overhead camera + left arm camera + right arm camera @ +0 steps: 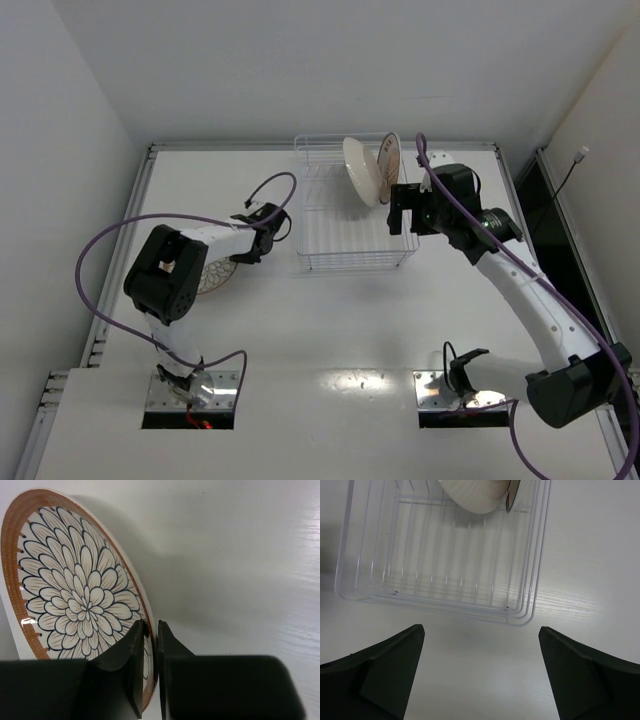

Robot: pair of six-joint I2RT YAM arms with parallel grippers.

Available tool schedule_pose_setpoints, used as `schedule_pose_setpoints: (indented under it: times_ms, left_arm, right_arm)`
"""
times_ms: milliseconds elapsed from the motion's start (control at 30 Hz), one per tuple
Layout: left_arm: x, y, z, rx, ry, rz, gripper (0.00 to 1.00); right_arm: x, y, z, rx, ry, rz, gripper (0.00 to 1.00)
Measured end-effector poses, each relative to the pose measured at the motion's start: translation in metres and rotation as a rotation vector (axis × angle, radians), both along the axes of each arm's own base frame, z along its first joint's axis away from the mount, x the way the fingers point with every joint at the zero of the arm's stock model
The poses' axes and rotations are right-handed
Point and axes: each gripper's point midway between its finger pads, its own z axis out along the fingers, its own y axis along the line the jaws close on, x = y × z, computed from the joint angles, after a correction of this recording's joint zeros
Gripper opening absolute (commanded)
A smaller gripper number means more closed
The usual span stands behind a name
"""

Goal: Load the plates into the dish rack

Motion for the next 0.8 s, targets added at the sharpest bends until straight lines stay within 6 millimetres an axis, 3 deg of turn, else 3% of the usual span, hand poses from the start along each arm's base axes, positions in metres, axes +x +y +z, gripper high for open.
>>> schedule_pose_setpoints:
  times_ms: [133, 233, 333, 367, 467, 633, 700, 800]
  left_arm:
    - [-0.002, 0.001, -0.002, 0.004, 0.015, -0.001, 0.00]
    - [-0.004, 0.001, 0.006, -0.005, 0.017, 0.000, 0.00]
    - [-0.004, -0.004, 0.034, -0.064, -0.014, 0.007, 0.00]
    - [0.000, -0.008, 0.052, -0.096, -0.048, 0.014, 0.00]
    - [0.019, -0.028, 0.103, -0.217, -0.144, 0.013, 0.00]
    - [0.051, -0.049, 0.200, -0.349, -0.369, -0.016, 0.00]
    - [0.049, -0.049, 0.228, -0.381, -0.426, -0.024, 0.00]
    - [0.038, -0.046, 0.253, -0.412, -0.464, -0.033, 0.00]
  right_arm:
    - [0.000, 0.000, 0.000, -0.001, 0.000, 0.000, 0.96]
    - [0.000, 0.001, 0.001, 0.005, -0.004, 0.006, 0.89]
    - [0.006, 0.011, 0.002, 0.026, -0.001, 0.041, 0.55]
    - [0.013, 0.018, 0.005, 0.042, -0.005, 0.058, 0.28]
    - [0.038, 0.039, 0.010, 0.083, -0.009, 0.103, 0.00]
    - [0.088, 0.077, 0.005, 0.138, -0.009, 0.176, 0.00]
    - [0.107, 0.091, -0.003, 0.144, 0.001, 0.207, 0.00]
    - [0.137, 0.114, -0.020, 0.139, 0.017, 0.247, 0.00]
